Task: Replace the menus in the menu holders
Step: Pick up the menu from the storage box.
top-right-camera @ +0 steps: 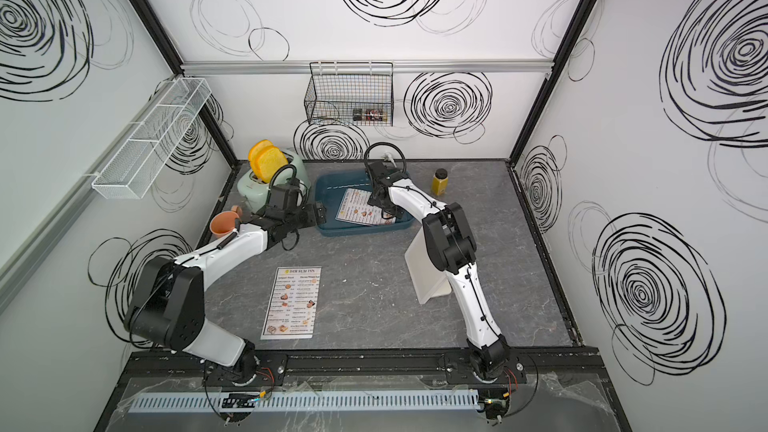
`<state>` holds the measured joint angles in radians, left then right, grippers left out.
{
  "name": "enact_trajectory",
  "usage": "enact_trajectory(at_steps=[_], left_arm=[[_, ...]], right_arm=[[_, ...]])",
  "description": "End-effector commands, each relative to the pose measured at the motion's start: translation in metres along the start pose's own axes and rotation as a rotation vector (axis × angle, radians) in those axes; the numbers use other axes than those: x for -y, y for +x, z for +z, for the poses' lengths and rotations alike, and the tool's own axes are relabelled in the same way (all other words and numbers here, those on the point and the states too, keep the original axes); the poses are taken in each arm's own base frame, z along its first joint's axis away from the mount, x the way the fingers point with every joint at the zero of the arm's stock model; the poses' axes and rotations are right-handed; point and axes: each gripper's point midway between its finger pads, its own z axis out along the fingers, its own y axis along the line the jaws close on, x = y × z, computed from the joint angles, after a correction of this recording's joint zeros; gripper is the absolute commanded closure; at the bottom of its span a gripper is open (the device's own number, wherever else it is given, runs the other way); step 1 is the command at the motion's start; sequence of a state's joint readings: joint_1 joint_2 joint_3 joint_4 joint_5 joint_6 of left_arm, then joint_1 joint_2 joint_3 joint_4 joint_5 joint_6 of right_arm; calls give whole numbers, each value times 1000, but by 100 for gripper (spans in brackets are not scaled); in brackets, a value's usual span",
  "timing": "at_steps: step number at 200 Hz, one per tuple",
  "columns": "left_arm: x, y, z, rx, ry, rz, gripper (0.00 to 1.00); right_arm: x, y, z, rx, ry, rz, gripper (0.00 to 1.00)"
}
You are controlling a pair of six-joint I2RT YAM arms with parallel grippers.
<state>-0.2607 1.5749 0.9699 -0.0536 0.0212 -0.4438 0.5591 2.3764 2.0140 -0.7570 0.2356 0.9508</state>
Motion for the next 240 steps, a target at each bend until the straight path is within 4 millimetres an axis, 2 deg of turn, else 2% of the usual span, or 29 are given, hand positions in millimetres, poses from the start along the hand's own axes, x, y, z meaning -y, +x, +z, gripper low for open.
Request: enact_trajectory(at_steps=[1, 31, 54, 79, 97, 141, 170, 206, 217, 240], left_arm=[[3, -2, 10, 13, 32, 8, 10], [2, 5, 23, -12, 45, 4, 18], [3, 9, 31, -31, 57, 4, 23], [6, 15, 40, -54, 74, 32, 29], [8, 19, 44, -73, 90, 41, 37], [20, 33, 47, -111, 135, 68, 47], [28, 41, 44, -126, 163, 79, 49], [32, 42, 35, -116, 179, 87, 45], [30, 38, 29, -98, 170, 90, 38], [20, 23, 14, -47, 124, 63, 15]], right_arm=[[18, -2, -5, 4, 81, -5, 14], [25, -6, 6, 6, 100, -31, 11], [16, -2, 21, -31, 60, -70, 9], [-3, 10, 34, -96, -22, -128, 7], [-17, 25, 41, -152, -95, -176, 7], [-63, 51, 34, -232, -320, -297, 7], [-79, 65, 31, -284, -426, -339, 8], [-93, 80, 27, -333, -518, -400, 6], [-95, 85, 28, -349, -538, -408, 6], [-99, 92, 30, -386, -565, -420, 5]])
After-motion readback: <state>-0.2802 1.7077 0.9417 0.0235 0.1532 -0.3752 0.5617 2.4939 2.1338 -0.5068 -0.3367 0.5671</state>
